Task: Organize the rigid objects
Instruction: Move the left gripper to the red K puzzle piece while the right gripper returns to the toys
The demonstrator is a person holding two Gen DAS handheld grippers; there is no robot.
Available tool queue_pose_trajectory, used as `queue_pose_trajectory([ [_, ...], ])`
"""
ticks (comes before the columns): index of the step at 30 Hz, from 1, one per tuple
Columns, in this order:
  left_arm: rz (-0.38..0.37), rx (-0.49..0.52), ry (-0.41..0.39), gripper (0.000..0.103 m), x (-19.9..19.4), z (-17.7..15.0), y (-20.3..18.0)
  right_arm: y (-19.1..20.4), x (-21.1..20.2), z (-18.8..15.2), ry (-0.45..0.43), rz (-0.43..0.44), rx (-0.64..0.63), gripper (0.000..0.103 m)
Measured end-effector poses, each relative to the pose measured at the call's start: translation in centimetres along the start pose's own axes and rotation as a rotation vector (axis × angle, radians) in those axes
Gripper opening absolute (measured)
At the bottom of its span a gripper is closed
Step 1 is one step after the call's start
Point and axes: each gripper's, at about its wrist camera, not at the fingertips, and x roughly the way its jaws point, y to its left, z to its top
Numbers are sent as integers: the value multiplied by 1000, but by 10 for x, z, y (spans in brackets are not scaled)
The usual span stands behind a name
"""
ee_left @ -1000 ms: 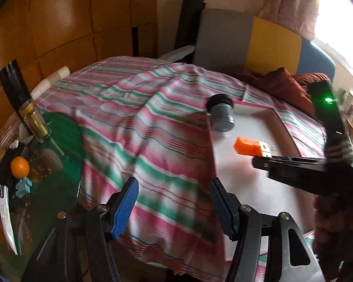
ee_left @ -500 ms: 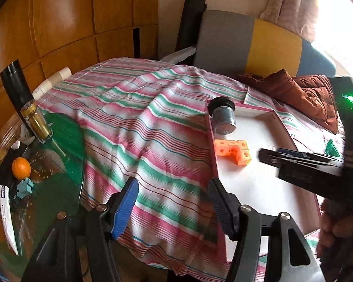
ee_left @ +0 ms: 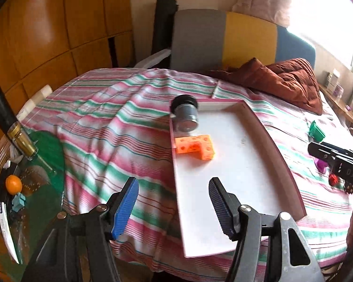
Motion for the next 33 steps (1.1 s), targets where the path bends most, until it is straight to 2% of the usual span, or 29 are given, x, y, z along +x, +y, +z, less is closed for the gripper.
queue_pose_trajectory([
  [6,-21,50,-1,63,-1,2,-22,-35,-17,-8,-22,-52,53,47],
  [10,-42,69,-3,63,-2,3,-33,-63,-30,-12,-41,-92,102,55],
  [22,-100,131,14,63,0,5,-62,-146,-66,-19,-85,-248,202,61],
  [25,-121,143,16,63,0,6,-70,-171,-78,-24,-102,-297,238,68],
  [30,-189,178,31,63,-1,8,-93,-225,-95,-42,-152,-390,372,70],
  [33,-224,189,48,63,-2,8,-109,-256,-100,-58,-154,-423,508,70],
])
